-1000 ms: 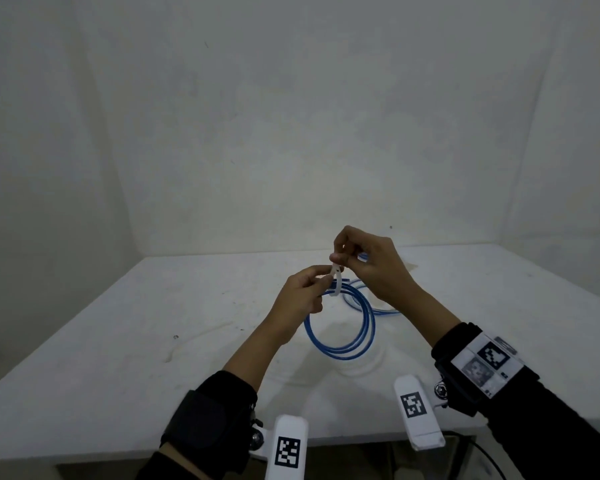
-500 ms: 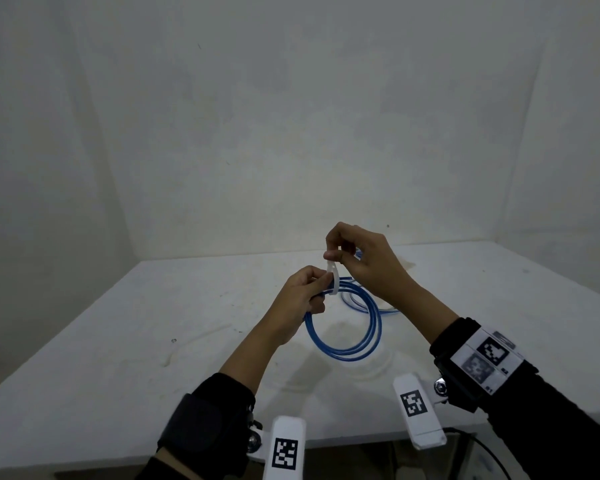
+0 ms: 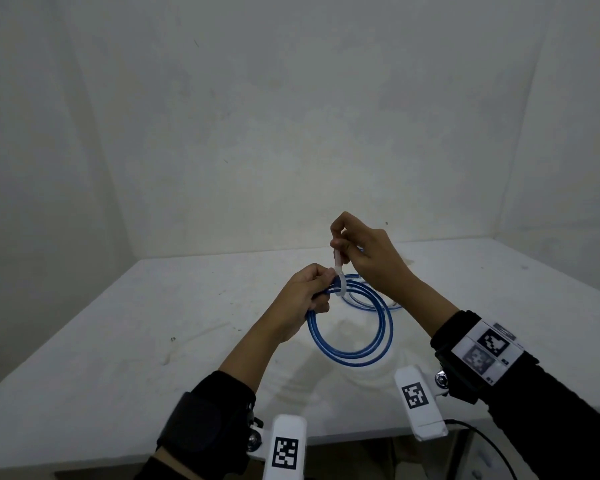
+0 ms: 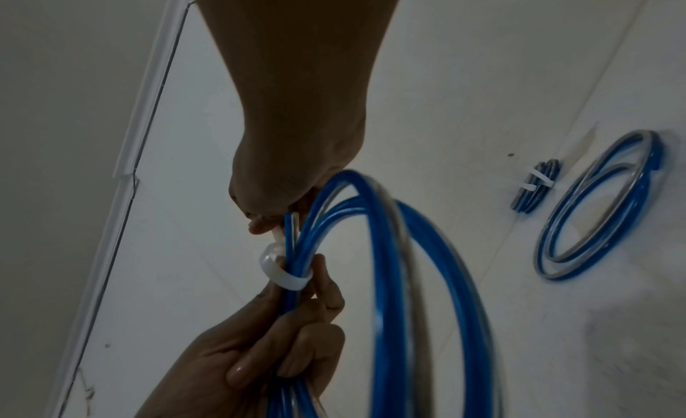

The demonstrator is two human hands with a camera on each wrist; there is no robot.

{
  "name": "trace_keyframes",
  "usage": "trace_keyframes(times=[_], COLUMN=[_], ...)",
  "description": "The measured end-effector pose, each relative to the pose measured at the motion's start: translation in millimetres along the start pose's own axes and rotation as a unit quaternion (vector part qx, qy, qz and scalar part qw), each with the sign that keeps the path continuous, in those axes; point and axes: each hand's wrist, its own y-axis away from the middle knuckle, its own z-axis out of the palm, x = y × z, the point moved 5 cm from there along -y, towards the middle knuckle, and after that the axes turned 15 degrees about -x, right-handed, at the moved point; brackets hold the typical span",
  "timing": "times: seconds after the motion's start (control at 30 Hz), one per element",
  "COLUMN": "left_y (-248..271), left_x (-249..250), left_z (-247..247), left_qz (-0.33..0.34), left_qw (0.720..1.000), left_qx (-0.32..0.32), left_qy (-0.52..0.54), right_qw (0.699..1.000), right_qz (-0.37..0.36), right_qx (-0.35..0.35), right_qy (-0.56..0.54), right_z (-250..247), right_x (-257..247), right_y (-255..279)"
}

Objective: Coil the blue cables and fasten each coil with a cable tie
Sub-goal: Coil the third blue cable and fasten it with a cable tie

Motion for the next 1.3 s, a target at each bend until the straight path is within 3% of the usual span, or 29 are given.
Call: trace_keyframes(times=[0.2,0.7,1.3], left_y=[0.8,-2.4,-5.4], left_x=[4.4,-5.3,-9.4], left_z=[5.0,4.3,11.1], left_qz=[0.009,-0.007,-0.039], left_qw=[1.0,0.999,0.997], left_qx=[-0.022,-0.032,-0.024], left_qy=[-0.002,0.035,0.058], right_qw=[0.999,1.0,0.984], right_qz=[0.015,0.021,0.105], right_qx=[-0.024,0.012,0.139], right_qy=[-0.016,0.0,-0.027], right_z=[-1.1,3.2,-3.8], right_x=[0.5,7.6,22.4], right_y=[1.7,2.0,-11.9])
